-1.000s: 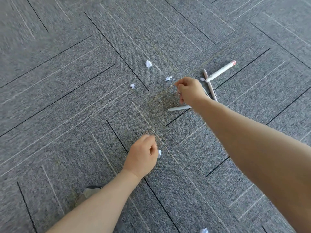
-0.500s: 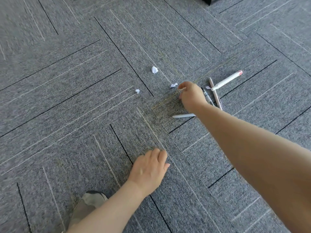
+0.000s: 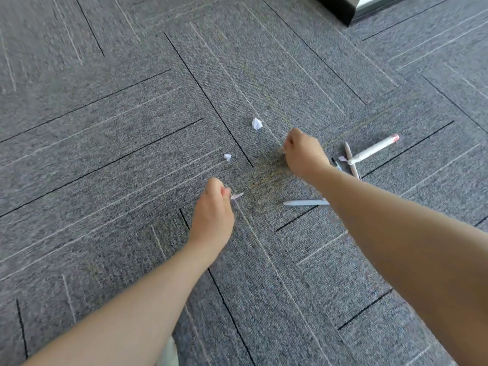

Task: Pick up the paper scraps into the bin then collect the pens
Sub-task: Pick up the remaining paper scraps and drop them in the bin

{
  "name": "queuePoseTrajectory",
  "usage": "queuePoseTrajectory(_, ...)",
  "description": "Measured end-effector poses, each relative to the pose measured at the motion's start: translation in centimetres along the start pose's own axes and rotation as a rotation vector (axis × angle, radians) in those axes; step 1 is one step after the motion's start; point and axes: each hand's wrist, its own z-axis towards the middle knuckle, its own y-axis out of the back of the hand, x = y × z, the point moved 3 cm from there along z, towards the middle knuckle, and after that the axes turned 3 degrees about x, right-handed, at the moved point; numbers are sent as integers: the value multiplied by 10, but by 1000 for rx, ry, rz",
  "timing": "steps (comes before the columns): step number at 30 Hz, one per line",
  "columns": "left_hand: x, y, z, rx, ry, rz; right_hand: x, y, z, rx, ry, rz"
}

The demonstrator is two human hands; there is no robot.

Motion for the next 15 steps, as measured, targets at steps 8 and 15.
queuePoseTrajectory(8,14,6,83,-76,0,153,52,-7,41,74,58,29)
queuePoseTrajectory(15,4,-5,56,248,-293,540,69,-24,60,49,20,-204)
